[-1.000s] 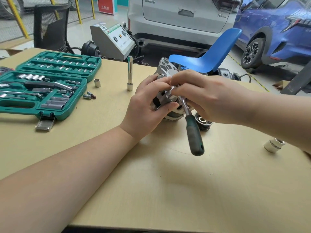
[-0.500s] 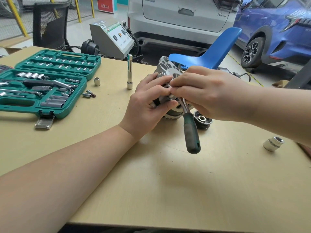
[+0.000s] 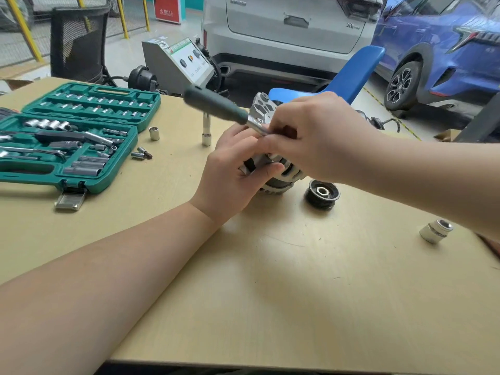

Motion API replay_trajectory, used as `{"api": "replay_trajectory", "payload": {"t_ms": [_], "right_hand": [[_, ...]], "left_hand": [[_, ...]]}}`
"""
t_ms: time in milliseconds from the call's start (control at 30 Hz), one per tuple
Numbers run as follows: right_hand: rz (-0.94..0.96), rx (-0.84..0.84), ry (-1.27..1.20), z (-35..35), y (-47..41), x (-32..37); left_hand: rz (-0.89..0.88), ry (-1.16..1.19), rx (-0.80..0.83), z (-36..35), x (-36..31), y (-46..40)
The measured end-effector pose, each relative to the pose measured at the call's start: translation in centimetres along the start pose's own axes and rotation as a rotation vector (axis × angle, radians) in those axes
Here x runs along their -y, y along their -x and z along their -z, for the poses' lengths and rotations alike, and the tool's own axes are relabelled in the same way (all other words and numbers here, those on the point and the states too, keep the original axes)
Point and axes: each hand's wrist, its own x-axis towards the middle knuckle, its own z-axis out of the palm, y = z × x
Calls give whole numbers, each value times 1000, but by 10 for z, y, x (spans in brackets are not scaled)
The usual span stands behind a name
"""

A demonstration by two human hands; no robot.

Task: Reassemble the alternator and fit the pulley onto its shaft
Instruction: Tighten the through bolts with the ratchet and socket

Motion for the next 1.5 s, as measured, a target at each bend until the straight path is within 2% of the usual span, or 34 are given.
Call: {"api": "replay_trajectory", "payload": {"t_ms": [100,167,267,400,467,667,1000,1067,1167,1200,1267,1500], "right_hand": [[-166,21,-100,2,-8,3],[-164,67,-92,6,-12,4],[52,123,8,15,-9,0],[599,187,229,24,1,-13],[781,158,348,26,2,-24],[868,56,486,21,9,-40],[474,24,171,10,11,-12],[200,29,52,5,3,-3],[-340,93,-115,1,-18,-1],[-405,116,-131,3,-22,0],[-299,130,-87,6,-24,-1],[455,175,147,25,-1,-11]], "left_hand": [[5,39,16,0,-1,-3],[18,49,26,-1,1,-2],[-18,31,4,-1,3,-1],[12,28,24,-3,8,1],[10,22,36,-2,6,3],[71,15,46,-2,1,5],[36,6,29,0,-1,2],[30,15,15,-1,-2,1],[52,-1,2,-3,2,4],[52,-6,-1,-4,3,4],[42,-3,-15,-5,3,4],[-29,24,7,-6,7,1]]}}
